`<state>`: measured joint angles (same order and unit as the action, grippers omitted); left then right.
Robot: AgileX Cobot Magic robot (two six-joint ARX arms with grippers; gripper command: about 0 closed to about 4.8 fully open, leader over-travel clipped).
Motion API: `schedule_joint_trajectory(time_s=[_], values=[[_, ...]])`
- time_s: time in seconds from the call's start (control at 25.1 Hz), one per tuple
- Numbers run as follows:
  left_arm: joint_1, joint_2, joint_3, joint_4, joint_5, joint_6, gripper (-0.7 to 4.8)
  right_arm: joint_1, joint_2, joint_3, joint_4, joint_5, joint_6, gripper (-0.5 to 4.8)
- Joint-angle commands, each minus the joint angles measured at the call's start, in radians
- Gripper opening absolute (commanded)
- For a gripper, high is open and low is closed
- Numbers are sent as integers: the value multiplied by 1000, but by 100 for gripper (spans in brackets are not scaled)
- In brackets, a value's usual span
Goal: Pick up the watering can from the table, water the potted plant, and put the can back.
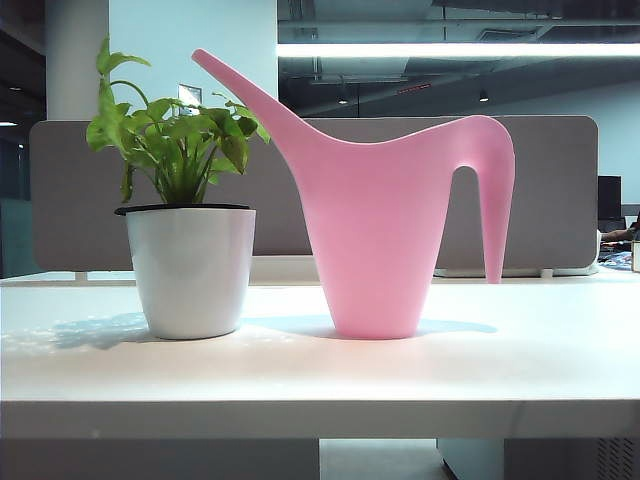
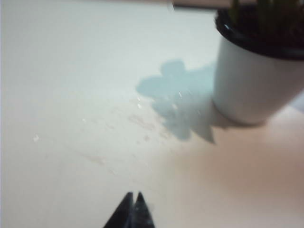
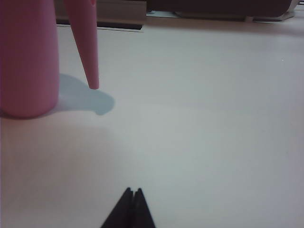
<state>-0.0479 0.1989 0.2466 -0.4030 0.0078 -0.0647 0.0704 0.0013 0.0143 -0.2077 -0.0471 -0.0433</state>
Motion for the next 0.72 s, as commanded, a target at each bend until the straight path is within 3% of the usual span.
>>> schedule_joint_trajectory(time_s=[0.04,0.4,0.44,0.6,0.72], values=[[-69,148,175,-150,4,2,3,0,-1,2,3,2,3,4],[-393,439,650,-197,-6,6,3,0,-1,2,3,2,3,4],[-442,451,694,-211,-8,45,3,0,-1,2,3,2,3,4],[-546,489,834,-430,-10,197,3,0,-1,2,3,2,3,4],[-560,541,950,-610,-17,241,3,0,-1,2,3,2,3,4]])
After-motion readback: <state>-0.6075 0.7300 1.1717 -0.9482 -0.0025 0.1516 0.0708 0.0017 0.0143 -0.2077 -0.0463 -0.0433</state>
